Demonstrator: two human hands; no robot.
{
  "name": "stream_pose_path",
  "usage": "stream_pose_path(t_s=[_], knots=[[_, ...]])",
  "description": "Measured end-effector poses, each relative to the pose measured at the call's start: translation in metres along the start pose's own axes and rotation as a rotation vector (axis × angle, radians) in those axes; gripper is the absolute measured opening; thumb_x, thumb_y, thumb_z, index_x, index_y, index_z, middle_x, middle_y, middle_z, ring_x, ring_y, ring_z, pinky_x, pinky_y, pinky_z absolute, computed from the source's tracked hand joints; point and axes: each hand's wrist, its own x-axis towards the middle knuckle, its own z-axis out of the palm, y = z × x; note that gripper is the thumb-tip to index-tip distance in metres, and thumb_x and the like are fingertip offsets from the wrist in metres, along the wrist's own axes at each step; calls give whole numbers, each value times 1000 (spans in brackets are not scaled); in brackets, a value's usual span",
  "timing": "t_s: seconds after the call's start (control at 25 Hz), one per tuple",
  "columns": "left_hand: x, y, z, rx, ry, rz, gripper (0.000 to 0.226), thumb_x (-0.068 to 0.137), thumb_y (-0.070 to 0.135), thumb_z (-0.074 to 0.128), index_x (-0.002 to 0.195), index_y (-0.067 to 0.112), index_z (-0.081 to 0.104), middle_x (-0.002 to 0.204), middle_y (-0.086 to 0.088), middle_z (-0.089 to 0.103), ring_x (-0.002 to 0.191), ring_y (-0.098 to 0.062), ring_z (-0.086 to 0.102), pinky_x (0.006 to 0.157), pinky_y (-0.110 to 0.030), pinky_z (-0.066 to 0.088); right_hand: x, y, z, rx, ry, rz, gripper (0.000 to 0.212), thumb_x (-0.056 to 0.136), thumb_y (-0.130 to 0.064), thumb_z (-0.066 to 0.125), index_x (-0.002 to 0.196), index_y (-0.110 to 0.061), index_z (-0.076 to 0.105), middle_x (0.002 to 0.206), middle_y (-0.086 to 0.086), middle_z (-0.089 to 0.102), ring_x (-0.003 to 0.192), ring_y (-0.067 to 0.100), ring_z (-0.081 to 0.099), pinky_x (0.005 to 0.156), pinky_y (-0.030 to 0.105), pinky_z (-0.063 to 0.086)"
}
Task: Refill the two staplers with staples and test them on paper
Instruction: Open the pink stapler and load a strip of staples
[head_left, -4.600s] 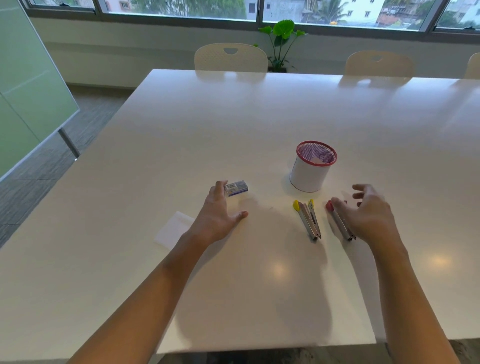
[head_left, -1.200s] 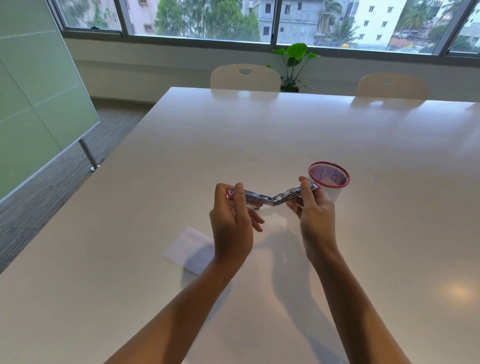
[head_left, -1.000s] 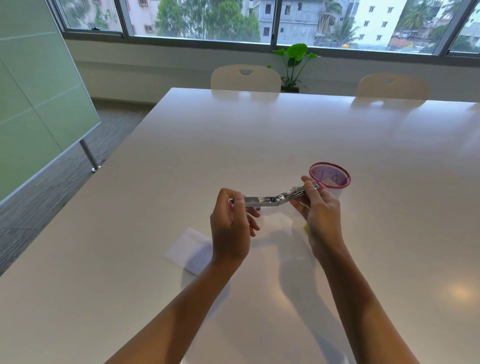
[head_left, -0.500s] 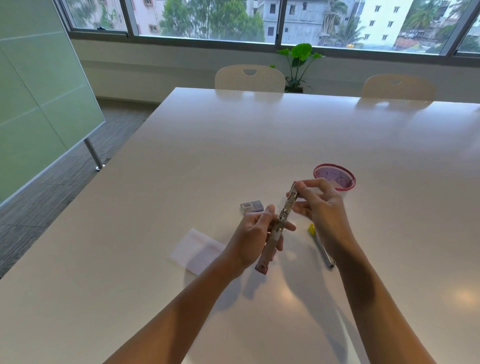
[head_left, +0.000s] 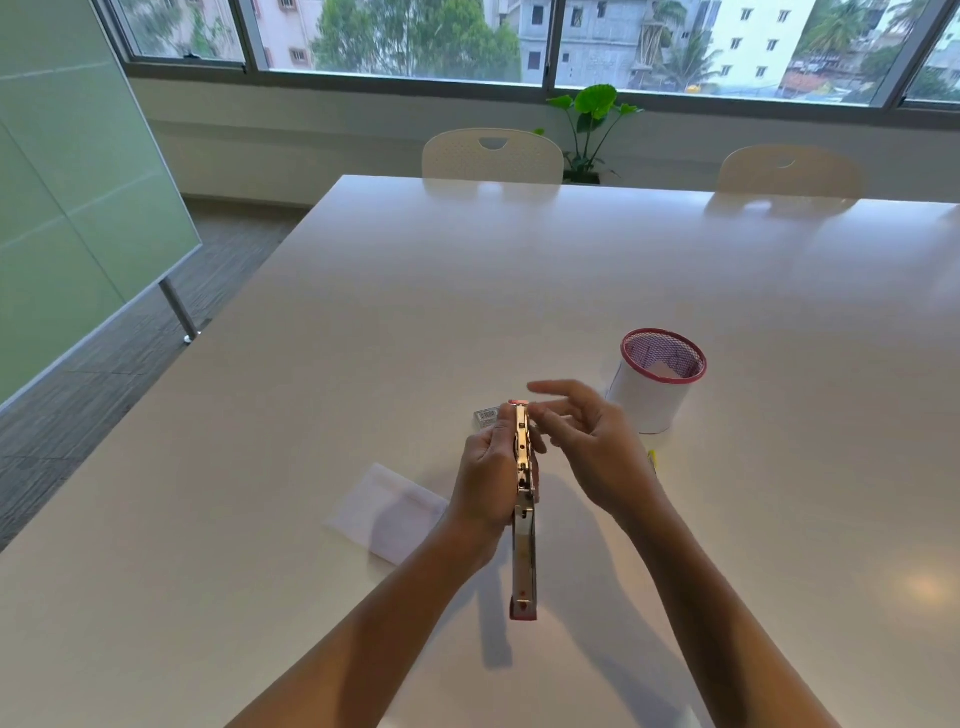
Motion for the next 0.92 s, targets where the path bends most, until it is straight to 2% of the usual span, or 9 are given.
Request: stream_pose_path(t_s=[0.08,0.16,0.28,0.36,0.44,0.56,0.76,0.92], knots=[[3,-1,-2,15,38,-21,52,105,44,30,98,5,63,66,-1,53,53,-8,51,44,-20,43,-6,-5,-1,-218,71,-67,22,98,-26,58,119,-30,64,100,-16,72,91,-3,68,72,6,49],[7,-3,-3,5,60,-36,52,105,45,30,99,5,63,69,-2,53,58,-12,50,49,-23,42,-15,-8,2,-341,82,-159,25,99,-17,56,117,-28,69,105,-16,71,93,-6,66,75,1,47],[12,-4,-3,-21,84,-34,50,105,44,31,95,7,64,71,-4,54,65,-16,51,60,-28,41,-23,-10,9,-505,64,-293,29,96,-11,59,117,-26,72,113,-12,70,94,-3,65,83,9,51],[13,-3,-4,-10,48,-13,50,106,42,30,81,11,61,66,-2,51,63,-17,47,59,-28,38,-25,-11,11,-614,75,-368,28,96,-11,60,118,-25,71,114,-10,70,94,2,66,82,15,54],[12,-1,-3,47,19,-17,54,107,42,28,83,7,61,67,-5,52,63,-18,49,57,-26,40,-26,-15,11,-681,92,-403,25,96,-11,59,115,-22,72,113,-7,70,94,10,68,80,23,58],[11,-3,0,87,23,-54,55,106,44,26,108,2,61,86,-13,57,81,-23,57,66,-27,47,-27,-19,11,-702,103,-393,19,96,-12,59,105,-19,74,107,-6,69,88,12,68,74,29,59],[7,-2,4,112,9,-64,54,107,42,23,113,4,61,87,-9,58,80,-16,56,62,-26,44,-27,-20,9,-652,104,-343,13,96,-12,58,94,-17,70,95,-9,64,78,8,62,69,24,55],[7,-1,3,128,8,-60,54,107,40,24,100,4,63,80,-9,56,70,-15,54,57,-25,42,-32,-19,10,-552,76,-278,15,97,-11,53,94,-17,66,94,-10,60,80,4,61,71,13,49]])
